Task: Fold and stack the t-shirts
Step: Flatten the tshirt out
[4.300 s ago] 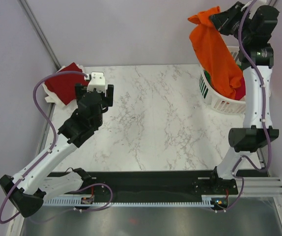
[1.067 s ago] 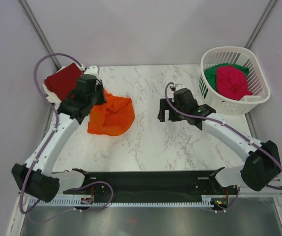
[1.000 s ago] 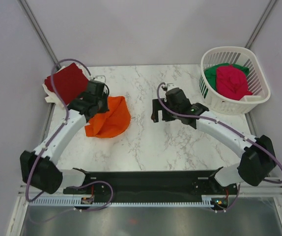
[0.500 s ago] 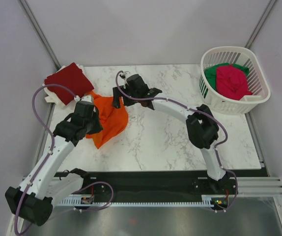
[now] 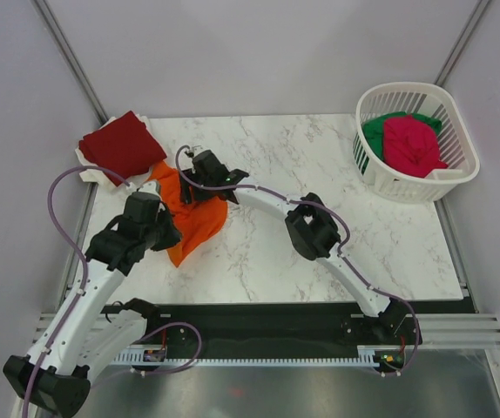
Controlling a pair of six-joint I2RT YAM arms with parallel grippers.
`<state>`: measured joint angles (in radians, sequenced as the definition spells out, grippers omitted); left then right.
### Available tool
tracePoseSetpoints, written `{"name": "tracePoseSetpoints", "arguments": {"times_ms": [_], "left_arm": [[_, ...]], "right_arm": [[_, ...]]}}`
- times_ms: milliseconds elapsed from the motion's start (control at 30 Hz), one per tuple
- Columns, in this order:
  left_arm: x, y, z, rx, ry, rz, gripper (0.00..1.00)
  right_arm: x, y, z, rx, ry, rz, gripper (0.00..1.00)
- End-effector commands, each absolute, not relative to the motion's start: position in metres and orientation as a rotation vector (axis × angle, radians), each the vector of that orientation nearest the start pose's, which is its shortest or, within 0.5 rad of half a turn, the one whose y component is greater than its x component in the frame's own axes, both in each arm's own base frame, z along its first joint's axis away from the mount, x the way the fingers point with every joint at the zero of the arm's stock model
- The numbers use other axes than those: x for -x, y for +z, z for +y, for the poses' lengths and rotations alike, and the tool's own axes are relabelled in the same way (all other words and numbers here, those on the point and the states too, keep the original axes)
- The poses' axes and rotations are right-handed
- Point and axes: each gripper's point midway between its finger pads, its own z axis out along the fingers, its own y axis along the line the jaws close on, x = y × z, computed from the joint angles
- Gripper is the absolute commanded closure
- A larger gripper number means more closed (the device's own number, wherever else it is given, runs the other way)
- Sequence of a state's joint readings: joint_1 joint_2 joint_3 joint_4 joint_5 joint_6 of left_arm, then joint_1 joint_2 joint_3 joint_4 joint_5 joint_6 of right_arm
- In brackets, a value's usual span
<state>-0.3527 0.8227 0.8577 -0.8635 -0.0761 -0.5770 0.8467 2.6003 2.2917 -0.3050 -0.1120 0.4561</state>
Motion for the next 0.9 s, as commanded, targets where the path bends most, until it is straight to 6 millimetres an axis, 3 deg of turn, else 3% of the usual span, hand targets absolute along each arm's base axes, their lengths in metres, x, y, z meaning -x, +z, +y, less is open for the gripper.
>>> {"name": "tracePoseSetpoints", "arguments": {"times_ms": [0, 100, 133, 200, 233, 300, 333, 400, 433, 500, 533, 600, 633, 700, 733, 833, 867], "left_arm": [[-0.206, 0.173, -0.093, 0.333, -0.403, 2.396, 0.98], [-0.206, 0.172, -0.092, 0.332, -0.401, 2.395, 0.98], [-0.206, 0.172, -0.092, 0.335, -0.398, 2.394, 0.98], [-0.206, 0.173, -0.091, 0.333, -0.393, 2.393, 0.98], [-0.207, 0.173, -0.090, 0.329, -0.386, 2.392, 0.98], [-0.206, 0.174, -0.089, 0.320, -0.381, 2.392, 0.98], [-0.207, 0.175, -0.088, 0.309, -0.372, 2.389, 0.98], [-0.207, 0.179, -0.087, 0.297, -0.361, 2.385, 0.98], [-0.207, 0.178, -0.085, 0.292, -0.346, 2.389, 0.98], [-0.209, 0.180, -0.087, 0.275, -0.349, 2.393, 0.98], [-0.210, 0.179, -0.086, 0.272, -0.338, 2.399, 0.98], [-0.213, 0.176, -0.086, 0.263, -0.316, 2.419, 0.98], [-0.217, 0.177, -0.084, 0.256, -0.297, 2.416, 0.98], [-0.223, 0.172, -0.082, 0.253, -0.252, 2.438, 0.98], [-0.226, 0.170, -0.079, 0.246, -0.222, 2.440, 0.98], [-0.236, 0.166, -0.083, 0.216, -0.203, 2.471, 0.98], [-0.240, 0.166, -0.085, 0.205, -0.210, 2.472, 0.98]], "right_arm": [[-0.420, 0.048, 0.537, 0.510, 0.717, 2.256, 0.30], [-0.428, 0.032, 0.528, 0.477, 0.656, 2.278, 0.54], [-0.431, 0.032, 0.525, 0.457, 0.644, 2.282, 0.73], [-0.444, 0.037, 0.510, 0.402, 0.603, 2.284, 0.95], [-0.447, 0.047, 0.500, 0.380, 0.583, 2.280, 1.00], [-0.467, 0.064, 0.469, 0.305, 0.505, 2.262, 1.00], [-0.467, 0.084, 0.449, 0.272, 0.477, 2.256, 1.00], [-0.484, 0.103, 0.401, 0.168, 0.406, 2.247, 1.00], [-0.475, 0.119, 0.373, 0.137, 0.379, 2.251, 1.00], [-0.479, 0.131, 0.319, 0.029, 0.306, 2.245, 1.00], [-0.460, 0.136, 0.290, 0.005, 0.282, 2.256, 1.00], [-0.447, 0.138, 0.255, -0.045, 0.253, 2.255, 1.00], [-0.425, 0.137, 0.233, -0.067, 0.213, 2.263, 1.00], [-0.406, 0.133, 0.209, -0.113, 0.174, 2.277, 1.00], [-0.387, 0.127, 0.192, -0.152, 0.167, 2.293, 0.80], [-0.363, 0.119, 0.160, -0.218, 0.110, 2.302, 0.02], [-0.362, 0.121, 0.147, -0.243, 0.052, 2.287, 0.02]]}}
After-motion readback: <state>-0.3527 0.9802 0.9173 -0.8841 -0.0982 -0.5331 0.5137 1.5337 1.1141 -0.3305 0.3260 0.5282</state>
